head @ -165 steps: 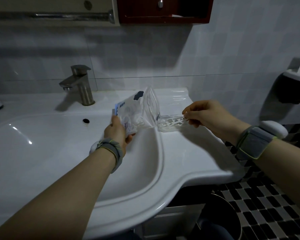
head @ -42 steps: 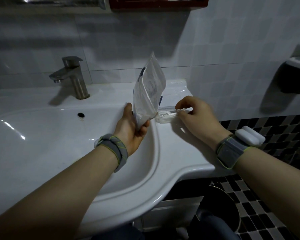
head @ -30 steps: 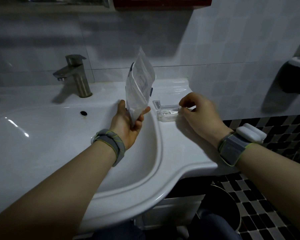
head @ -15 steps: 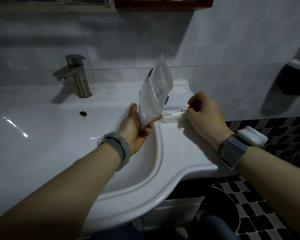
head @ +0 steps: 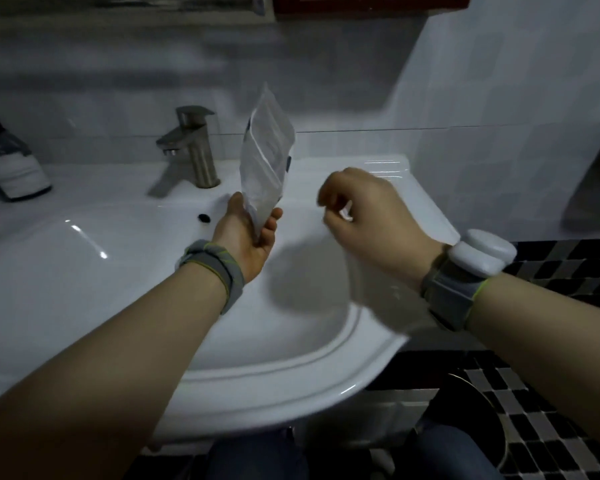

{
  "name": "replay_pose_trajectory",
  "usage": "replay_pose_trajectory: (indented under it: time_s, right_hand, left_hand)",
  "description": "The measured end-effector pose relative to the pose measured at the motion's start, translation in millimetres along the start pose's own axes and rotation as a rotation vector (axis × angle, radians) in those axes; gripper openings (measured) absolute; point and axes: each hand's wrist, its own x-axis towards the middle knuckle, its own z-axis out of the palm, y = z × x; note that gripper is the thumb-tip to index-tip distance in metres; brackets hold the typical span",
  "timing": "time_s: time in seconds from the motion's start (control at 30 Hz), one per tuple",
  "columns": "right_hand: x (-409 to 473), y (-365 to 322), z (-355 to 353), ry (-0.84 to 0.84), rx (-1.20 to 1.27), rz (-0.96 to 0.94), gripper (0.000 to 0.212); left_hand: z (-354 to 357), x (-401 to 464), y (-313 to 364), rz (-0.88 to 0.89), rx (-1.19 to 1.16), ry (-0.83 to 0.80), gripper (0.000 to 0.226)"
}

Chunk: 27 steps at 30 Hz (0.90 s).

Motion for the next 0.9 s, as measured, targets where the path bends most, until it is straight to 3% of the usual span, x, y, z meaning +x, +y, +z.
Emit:
replay_pose_trajectory:
  time_s: [0.17, 0.33, 0.43, 0.6, 0.83, 0.9]
  right_hand:
    - [23, -52, 44, -0.697, -0.15, 0.065, 0.04]
    - [38, -74, 108, -1.052, -0.23, 0.047, 0.064]
    - [30, -79, 131, -1.135, -0.193, 0.052, 0.068]
    - [21, -96, 179, -1.129, -0.197, -0.05, 0.039]
    - [14, -107, 215, -1.027, -0.25, -0.111, 0.013]
    - [15, -110, 218, -1.03, -0.215, -0.093, 0.015]
  left_hand:
    - [-43, 1, 29, 0.089, 0.089, 0.132, 0.038]
    - [-98, 7, 53, 0.106, 0.018, 0.226, 0.039]
    - [-101, 13, 49, 0.108, -0.012, 0.19, 0.032]
    - [-105, 24, 48, 0.101, -0.054, 0.14, 0.03]
    - [-114, 26, 65, 0.027, -0.126, 0.031, 0.033]
    - [-116, 25, 71, 0.024, -0.139, 0.01, 0.036]
